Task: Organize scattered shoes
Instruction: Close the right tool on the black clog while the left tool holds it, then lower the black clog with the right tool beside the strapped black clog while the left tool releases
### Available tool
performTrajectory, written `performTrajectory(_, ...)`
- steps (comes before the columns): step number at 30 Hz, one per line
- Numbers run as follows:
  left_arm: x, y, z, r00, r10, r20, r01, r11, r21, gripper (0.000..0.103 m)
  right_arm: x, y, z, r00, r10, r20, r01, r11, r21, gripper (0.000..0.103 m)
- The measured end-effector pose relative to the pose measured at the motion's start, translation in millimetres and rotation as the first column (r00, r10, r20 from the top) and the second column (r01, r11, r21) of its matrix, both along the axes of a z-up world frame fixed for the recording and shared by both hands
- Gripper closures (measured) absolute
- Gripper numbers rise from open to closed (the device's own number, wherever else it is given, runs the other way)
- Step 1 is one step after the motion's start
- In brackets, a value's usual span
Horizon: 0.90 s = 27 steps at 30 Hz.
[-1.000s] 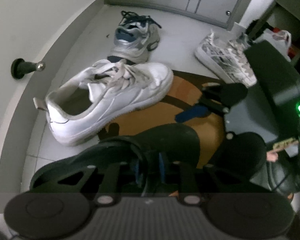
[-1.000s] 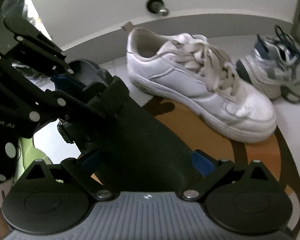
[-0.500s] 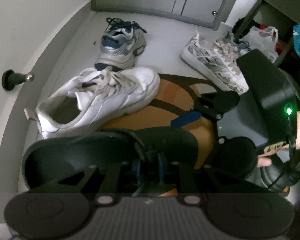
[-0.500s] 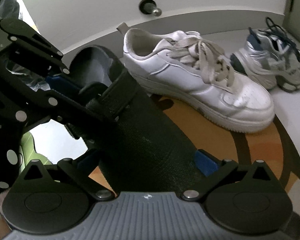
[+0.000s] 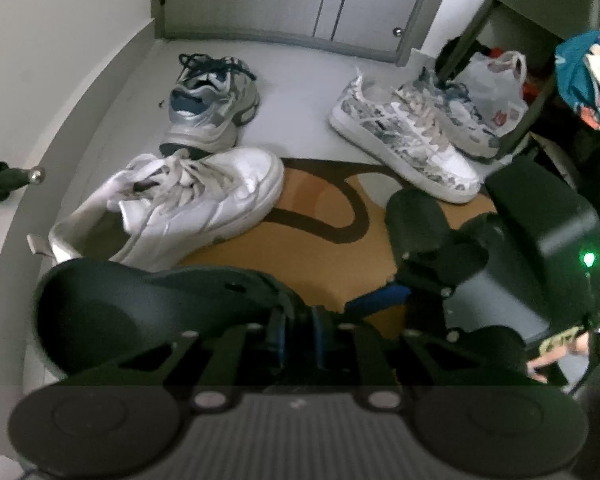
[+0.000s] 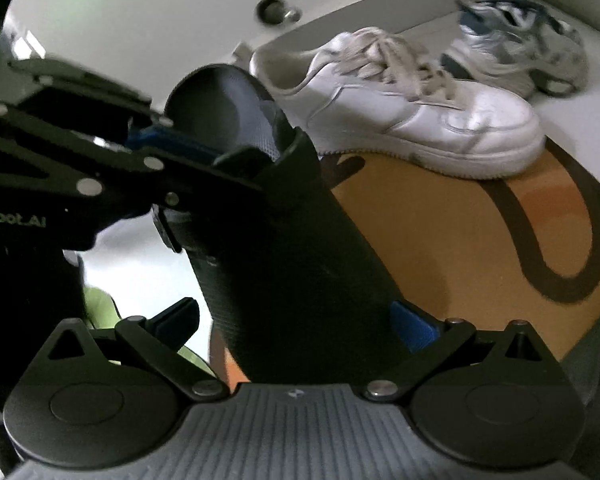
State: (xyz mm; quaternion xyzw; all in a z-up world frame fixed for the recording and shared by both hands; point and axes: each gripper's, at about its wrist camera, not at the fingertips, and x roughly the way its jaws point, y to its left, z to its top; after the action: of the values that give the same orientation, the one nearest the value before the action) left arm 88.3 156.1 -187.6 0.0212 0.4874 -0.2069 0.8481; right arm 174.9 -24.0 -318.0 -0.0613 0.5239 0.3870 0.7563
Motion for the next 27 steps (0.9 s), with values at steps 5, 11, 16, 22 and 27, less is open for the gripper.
performTrajectory(5,2,-1,1,1.000,-0.013,0.012,0.013,1.000,-0.026,0.091,-3,-2,1,0.999,-0.045,-0.013,0.045,0.999,0.004,0.000)
performTrajectory(11,2,-4,2,0.999,-0.042,0.031,0.043,0.999,-0.029,0.091,-7,-3,3,0.995,-0.098,-0.029,0.098,0.995,0.008,0.000)
performTrajectory(16,1,-4,1,0.999,-0.040,0.034,0.041,0.999,-0.031,0.091,-10,-5,4,0.989,-0.142,-0.043,0.143,0.990,0.010,0.000)
performTrajectory(22,2,-4,0,0.998,-0.043,0.042,0.044,0.999,-0.025,0.091,-17,-3,8,0.980,-0.196,-0.041,0.197,0.980,0.006,0.000)
performTrajectory(27,5,-4,-1,0.998,-0.042,0.048,0.044,0.998,-0.040,0.091,-23,0,10,0.970,-0.241,-0.037,0.241,0.971,0.002,0.000)
